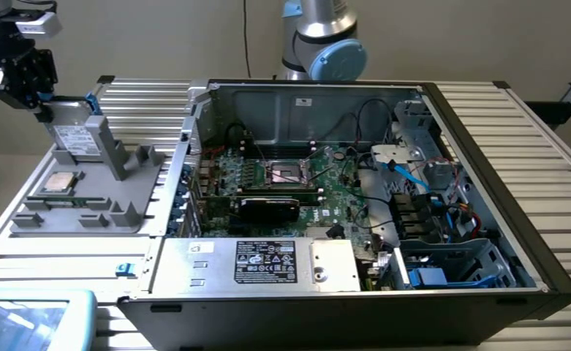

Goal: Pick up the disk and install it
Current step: 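Pick up the disk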

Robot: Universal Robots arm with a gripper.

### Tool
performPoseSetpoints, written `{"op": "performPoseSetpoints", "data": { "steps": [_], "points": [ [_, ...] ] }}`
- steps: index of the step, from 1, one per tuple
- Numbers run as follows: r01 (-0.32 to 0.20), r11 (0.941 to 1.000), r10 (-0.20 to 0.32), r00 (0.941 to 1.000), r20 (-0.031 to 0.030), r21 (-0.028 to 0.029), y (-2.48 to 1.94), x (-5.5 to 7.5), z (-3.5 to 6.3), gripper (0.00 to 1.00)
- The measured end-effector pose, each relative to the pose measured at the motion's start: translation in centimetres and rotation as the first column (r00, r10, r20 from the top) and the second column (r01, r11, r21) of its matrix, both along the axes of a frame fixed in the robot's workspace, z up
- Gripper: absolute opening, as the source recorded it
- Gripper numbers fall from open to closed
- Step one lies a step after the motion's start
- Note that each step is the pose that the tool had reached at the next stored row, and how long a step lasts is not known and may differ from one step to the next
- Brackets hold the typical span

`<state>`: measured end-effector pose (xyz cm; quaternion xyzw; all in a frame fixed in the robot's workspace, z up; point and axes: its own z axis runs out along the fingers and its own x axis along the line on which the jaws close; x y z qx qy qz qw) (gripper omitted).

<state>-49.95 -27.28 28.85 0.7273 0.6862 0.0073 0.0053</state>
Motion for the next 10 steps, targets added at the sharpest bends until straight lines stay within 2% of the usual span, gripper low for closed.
{"op": "performPoseSetpoints", "data": {
  "steps": [10],
  "points": [
    [-0.001,1.0000,0.001,1.0000,-0.0013,0.0001,-0.01,-0.01,-0.28,0.37]
  ]
}}
